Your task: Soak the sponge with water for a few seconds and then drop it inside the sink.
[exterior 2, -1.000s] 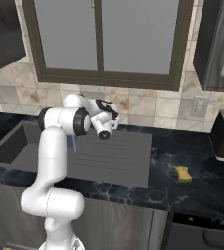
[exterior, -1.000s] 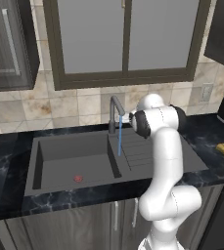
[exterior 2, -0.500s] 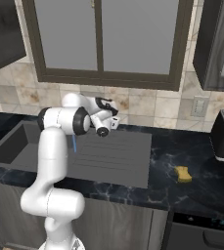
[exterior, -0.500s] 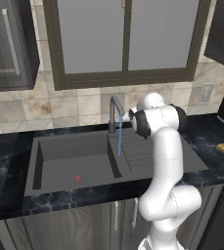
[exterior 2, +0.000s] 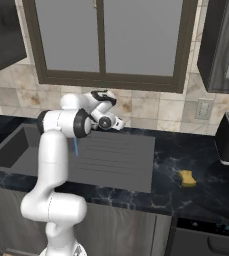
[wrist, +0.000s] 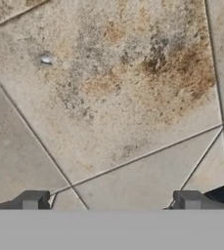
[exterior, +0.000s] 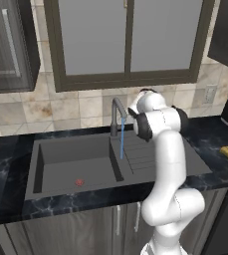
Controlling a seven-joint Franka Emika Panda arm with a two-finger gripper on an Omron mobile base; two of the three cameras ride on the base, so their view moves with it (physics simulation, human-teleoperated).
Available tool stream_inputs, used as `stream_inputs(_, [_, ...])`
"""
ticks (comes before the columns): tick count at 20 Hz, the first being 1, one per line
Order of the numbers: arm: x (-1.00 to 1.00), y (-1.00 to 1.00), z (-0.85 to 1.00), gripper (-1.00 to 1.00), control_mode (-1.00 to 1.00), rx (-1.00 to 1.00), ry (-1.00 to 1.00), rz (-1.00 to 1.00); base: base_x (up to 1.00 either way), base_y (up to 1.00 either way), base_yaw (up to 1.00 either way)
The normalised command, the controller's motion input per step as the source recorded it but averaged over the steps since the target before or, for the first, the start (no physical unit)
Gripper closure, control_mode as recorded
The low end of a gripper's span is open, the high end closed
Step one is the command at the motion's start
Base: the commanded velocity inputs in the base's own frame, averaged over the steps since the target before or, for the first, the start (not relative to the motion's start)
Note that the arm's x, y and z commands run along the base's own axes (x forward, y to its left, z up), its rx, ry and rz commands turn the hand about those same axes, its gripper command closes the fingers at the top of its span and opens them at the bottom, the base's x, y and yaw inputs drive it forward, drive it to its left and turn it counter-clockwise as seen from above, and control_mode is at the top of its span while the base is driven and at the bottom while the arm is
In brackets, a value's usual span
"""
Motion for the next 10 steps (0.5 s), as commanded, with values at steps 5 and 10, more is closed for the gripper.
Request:
stream_inputs(5, [0.0, -0.44, 0.12, -1.0, -1.0, 0.07, 0.23, -0.04, 0.0, 0.0, 0.0])
stream_inputs(10, [-0.02, -0.36, 0.0, -1.0, -1.0, 0.03, 0.15, -0.01, 0.0, 0.0, 0.0])
